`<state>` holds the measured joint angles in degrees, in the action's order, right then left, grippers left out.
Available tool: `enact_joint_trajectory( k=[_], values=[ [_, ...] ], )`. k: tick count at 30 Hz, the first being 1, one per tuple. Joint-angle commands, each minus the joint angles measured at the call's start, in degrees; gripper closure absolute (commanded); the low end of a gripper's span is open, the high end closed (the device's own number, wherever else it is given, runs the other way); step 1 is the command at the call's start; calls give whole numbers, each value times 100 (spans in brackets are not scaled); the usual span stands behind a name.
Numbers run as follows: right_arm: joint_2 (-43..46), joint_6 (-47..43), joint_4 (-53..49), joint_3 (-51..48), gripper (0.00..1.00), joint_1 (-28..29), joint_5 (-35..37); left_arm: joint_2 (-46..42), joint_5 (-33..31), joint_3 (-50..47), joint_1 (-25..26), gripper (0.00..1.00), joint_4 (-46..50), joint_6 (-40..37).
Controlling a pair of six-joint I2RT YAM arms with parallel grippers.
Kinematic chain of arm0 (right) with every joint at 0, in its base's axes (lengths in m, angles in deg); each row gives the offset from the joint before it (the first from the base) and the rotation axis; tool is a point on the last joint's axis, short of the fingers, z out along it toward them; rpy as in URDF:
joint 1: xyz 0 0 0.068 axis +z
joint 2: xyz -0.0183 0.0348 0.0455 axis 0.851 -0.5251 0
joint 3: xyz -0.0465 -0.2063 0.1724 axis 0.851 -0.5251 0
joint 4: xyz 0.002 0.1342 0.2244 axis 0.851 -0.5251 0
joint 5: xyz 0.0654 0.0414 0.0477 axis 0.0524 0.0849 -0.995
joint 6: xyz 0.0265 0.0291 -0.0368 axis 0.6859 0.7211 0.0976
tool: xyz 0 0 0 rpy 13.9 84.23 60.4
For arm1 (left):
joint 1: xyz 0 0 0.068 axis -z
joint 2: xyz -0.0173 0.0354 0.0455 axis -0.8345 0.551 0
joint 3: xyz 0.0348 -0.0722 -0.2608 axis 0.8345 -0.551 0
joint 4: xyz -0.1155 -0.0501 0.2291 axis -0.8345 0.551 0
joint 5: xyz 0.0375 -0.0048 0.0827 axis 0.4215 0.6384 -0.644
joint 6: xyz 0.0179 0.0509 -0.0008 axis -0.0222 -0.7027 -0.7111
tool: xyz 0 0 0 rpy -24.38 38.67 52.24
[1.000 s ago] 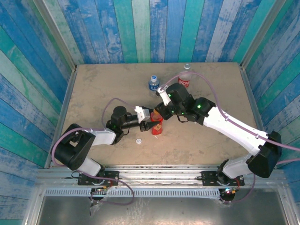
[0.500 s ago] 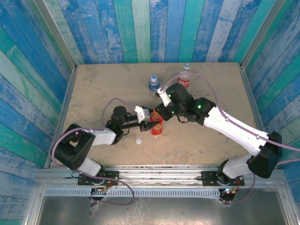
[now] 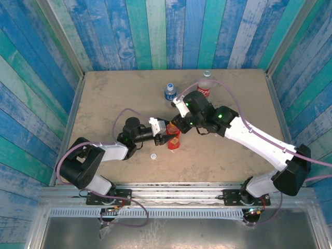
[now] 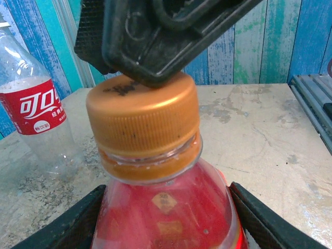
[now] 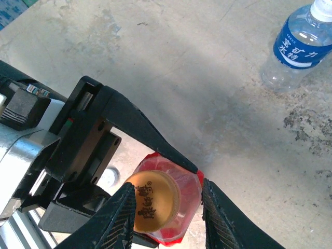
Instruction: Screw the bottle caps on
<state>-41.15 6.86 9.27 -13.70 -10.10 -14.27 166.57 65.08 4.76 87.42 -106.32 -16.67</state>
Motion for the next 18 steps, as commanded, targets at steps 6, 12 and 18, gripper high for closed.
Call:
enact_joint_trajectory(
  k=[6, 12, 18],
  values=[
    [-273, 476, -392, 159, 69, -199, -527, -269, 17, 24, -7, 40, 323, -112],
    [-283, 824, -463, 50, 81, -360, -1261, -253, 7, 25, -9, 39, 292, -69],
    [-103, 866, -461, -230, 88, -350, -1585, -249, 21, 31, -8, 40, 275, -42]
  ],
)
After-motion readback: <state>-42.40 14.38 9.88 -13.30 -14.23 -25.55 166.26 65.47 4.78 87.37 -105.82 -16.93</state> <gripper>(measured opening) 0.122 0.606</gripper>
